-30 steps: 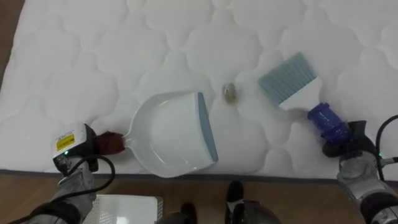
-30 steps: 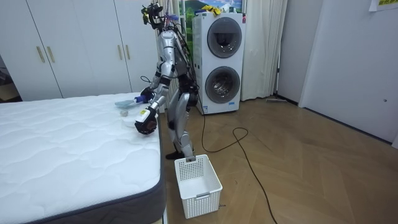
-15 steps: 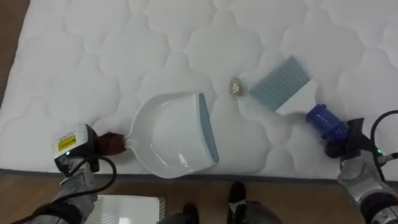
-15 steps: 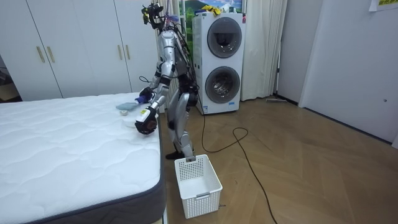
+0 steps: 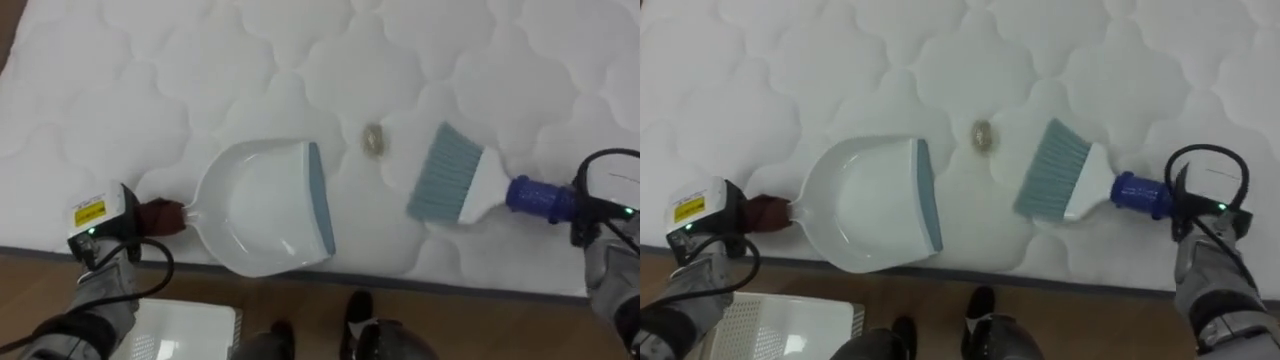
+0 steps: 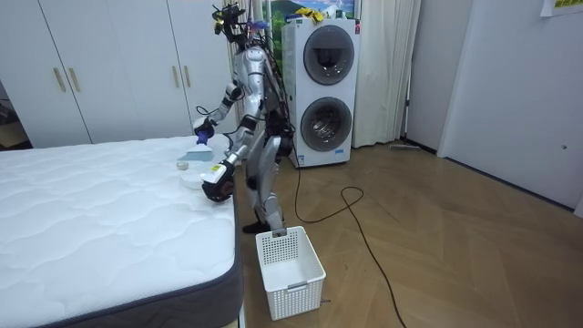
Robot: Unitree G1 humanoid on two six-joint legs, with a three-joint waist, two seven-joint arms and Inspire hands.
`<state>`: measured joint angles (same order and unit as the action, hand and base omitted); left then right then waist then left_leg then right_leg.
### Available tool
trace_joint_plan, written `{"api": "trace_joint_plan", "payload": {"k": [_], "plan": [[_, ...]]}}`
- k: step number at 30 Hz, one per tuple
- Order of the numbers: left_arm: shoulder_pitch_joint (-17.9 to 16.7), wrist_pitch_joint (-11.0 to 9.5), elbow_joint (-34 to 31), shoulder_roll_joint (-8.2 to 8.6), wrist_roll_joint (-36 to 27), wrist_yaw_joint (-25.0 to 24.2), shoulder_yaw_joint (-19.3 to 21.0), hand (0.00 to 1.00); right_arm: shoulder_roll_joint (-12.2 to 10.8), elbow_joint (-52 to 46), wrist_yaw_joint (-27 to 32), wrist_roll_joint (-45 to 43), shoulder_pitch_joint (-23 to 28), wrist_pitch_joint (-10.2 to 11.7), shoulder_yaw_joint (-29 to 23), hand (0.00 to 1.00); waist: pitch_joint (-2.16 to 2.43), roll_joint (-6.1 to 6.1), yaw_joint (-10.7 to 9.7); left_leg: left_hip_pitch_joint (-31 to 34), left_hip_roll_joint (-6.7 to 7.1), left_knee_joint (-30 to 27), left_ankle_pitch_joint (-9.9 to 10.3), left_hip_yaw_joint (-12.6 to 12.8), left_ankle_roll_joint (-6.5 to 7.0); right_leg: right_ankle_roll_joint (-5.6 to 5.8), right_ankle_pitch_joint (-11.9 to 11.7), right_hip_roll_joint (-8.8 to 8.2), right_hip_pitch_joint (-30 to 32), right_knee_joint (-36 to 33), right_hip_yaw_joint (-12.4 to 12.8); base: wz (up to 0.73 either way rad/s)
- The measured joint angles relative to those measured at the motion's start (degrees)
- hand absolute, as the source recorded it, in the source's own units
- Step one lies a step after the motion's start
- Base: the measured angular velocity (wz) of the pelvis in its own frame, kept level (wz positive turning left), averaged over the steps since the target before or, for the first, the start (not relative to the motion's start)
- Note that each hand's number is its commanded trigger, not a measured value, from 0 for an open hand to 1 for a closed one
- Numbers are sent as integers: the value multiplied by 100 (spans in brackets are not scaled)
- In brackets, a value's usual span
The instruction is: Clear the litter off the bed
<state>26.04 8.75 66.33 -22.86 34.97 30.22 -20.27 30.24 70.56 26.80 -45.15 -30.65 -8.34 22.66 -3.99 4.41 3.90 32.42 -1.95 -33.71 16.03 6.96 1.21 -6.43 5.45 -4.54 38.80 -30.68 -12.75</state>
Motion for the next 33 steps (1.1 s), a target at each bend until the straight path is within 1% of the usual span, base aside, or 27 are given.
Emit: {"api": "trace_joint_plan", "payload": {"k": [1, 3, 6, 8, 10, 11, 12, 13, 15, 17, 18, 20, 25, 27, 33], "plan": [[22, 7, 1, -21, 42, 10, 2, 100, 32, -1, -21, -110, -48, -26, 48, 100, -9, 23, 31, 4, -6, -7, 0, 5, -1, -8, -6, 4, 3, -2, 1, -6], [80, 53, -1, -101, 78, 11, 1, 100, 114, -30, -149, -495, -229, -153, 317, 100, -6, 116, 99, 6, -37, -25, 5, 0, -16, -31, -21, 34, -16, 21, -11, -2], [86, 79, -2, -114, 81, 8, 2, 100, 152, -105, -204, -841, -332, -258, 429, 100, -2, 163, 122, 1, -50, -60, 3, -56, -26, -49, -44, 66, -98, 97, -88, 5], [88, 87, -8, -116, 91, 1, 5, 100, 158, -118, -236, -991, -355, -307, 432, 100, -10, 199, 148, 17, -56, -90, 2, -70, -27, -47, -45, 72, -94, 94, -94, 3], [109, 104, -13, -119, 152, -23, 14, 100, 182, -122, -290, -1166, -406, -313, 432, 100, -10, 202, 160, 49, -98, -105, 7, -64, -29, -37, -56, 83, -77, 117, -96, -3], [147, 126, -54, -132, 238, -77, 17, 100, 199, -123, -327, -1213, -443, -329, 432, 100, -12, 215, 207, 54, -135, -110, 24, -9, -31, -38, -72, 108, -75, 143, -83, -11], [209, 131, -73, -175, 376, -86, 1, 100, 221, -122, -335, -1285, -479, -351, 465, 100, -27, 245, 261, 54, -147, -110, 24, 7, -33, -48, -85, 122, -73, 159, -76, -10], [238, 131, -74, -204, 443, -87, 1, 100, 230, -122, -335, -1313, -505, -360, 504, 100, -32, 255, 266, 56, -152, -108, 24, 7, -34, -52, -87, 124, -74, 163, -82, -5], [265, 135, -154, -380, 574, -87, -2, 100, 247, -122, -336, -1323, -631, -376, 623, 100, -31, 289, 268, 84, -169, -118, 16, 6, -49, -74, -104, 153, -76, 194, -107, 0], [269, 160, -211, -465, 573, -88, -1, 100, 287, -123, -336, -1334, -717, -378, 661, 100, -32, 292, 274, 99, -185, -117, 10, 7, -60, -86, -111, 154, -79, 200, -151, 0], [269, 193, -220, -501, 573, -88, -1, 100, 308, -123, -336, -1349, -772, -378, 664, 100, -33, 292, 278, 100, -221, -114, 8, 19, -63, -86, -111, 156, -80, 202, -157, 0], [269, 230, -222, -532, 573, -95, 2, 100, 326, -124, -341, -1374, -851, -379, 663, 100, -32, 292, 279, 103, -229, -115, 7, 26, -65, -87, -111, 158, -83, 212, -169, 0], [271, 279, -354, -558, 584, -132, 3, 100, 343, -146, -375, -1416, -1002, -385, 661, 100, -30, 296, 272, 120, -223, -112, 6, 20, -64, -83, -109, 153, -83, 225, -181, 0], [270, 324, -418, -566, 587, -157, 2, 100, 343, -154, -374, -1410, -1039, -430, 660, 100, -28, 299, 269, 136, -221, -120, 6, 6, -63, -80, -111, 153, -83, 237, -194, 0], [270, 441, -445, -565, 589, -211, -1, 100, 344, -173, -365, -1514, -1119, -430, 644, 100, -15, 317, 234, 142, -221, -172, 3, 0, -61, -66, -123, 156, -98, 291, -199, 0]]}}
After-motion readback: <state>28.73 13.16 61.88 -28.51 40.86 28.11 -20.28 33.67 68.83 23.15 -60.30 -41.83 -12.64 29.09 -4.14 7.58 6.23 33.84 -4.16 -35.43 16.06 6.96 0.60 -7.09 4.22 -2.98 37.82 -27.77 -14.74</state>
